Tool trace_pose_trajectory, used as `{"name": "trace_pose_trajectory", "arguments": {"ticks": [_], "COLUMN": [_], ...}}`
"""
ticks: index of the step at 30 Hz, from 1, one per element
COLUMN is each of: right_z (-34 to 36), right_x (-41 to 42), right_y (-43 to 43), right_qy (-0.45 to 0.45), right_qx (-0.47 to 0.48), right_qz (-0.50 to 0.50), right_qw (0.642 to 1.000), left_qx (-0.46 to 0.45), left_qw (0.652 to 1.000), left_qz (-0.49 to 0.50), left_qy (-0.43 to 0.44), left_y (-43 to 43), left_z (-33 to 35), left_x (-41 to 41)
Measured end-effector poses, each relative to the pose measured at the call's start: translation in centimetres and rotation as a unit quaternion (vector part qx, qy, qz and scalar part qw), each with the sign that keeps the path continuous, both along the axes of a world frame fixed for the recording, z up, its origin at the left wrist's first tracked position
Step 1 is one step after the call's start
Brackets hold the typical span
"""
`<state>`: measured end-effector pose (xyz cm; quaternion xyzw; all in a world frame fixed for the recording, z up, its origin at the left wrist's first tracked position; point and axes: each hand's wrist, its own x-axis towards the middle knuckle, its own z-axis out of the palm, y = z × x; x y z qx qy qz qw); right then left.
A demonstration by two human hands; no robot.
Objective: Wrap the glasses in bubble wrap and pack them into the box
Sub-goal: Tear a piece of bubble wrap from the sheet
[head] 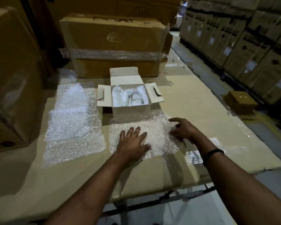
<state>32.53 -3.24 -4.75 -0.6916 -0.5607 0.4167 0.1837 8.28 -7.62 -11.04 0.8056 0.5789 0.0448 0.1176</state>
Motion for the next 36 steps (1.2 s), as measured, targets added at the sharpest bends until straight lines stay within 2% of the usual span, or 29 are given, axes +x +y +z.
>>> {"name": "trace_pose_trajectory", "arguments": {"ticks": [2,5,6,9,11,15,17,21,27,30,31,33,35,36], "right_z": [-0.5,-0.5,-0.3,0.4,1.2,2.6,3.4,3.2,0.5,-1.1,-1.3,-1.5,-2.0,-2.4], "right_x": [0.6,1.5,1.7,1.6,0.9,-2.2,-4.4,-9.3,-15.3,-15.9,-15.8,-15.2,-14.3,-13.9], "right_y": [0.0,0.2,0.2,0.1,0.1,-1.1,-1.8,-2.7,-2.4,-2.6,-2.7,-2.8,-3.1,-3.3], "right_qy": [-0.042,-0.052,-0.066,-0.141,-0.155,-0.202,-0.215,-0.185,-0.181,-0.181,-0.170,-0.151,-0.213,-0.262], "right_qx": [0.035,0.075,0.082,0.129,0.165,0.221,0.231,0.182,0.106,0.069,0.082,0.171,0.274,0.280], "right_qz": [-0.004,-0.016,0.003,0.082,0.122,0.199,0.220,0.237,0.243,0.259,0.253,0.198,0.140,0.139], "right_qw": [0.999,0.996,0.994,0.978,0.966,0.933,0.923,0.936,0.947,0.946,0.949,0.953,0.927,0.913], "left_qx": [0.029,0.099,0.092,-0.004,-0.007,0.138,0.157,0.051,0.073,0.085,0.090,0.113,0.140,0.145], "left_qw": [0.999,0.990,0.989,0.994,0.994,0.978,0.975,0.994,0.975,0.972,0.974,0.975,0.967,0.964], "left_qz": [0.031,0.104,0.117,0.104,0.103,0.148,0.149,0.092,0.099,0.068,0.052,0.035,0.051,0.061], "left_qy": [-0.015,-0.013,0.000,0.035,0.022,-0.050,-0.041,-0.024,-0.188,-0.209,-0.199,-0.190,-0.208,-0.216], "left_y": [-0.1,-0.2,-0.1,-0.2,-0.2,-0.1,0.2,0.7,1.2,1.4,1.6,2.0,1.9,1.8], "left_z": [0.5,1.1,1.1,0.7,0.5,0.1,0.3,0.8,0.9,0.9,0.8,0.5,0.2,0.1], "left_x": [0.1,-0.7,-1.2,-2.2,-2.4,-3.9,-5.2,-6.8,-8.7,-9.4,-9.8,-10.2,-10.4,-10.3]}}
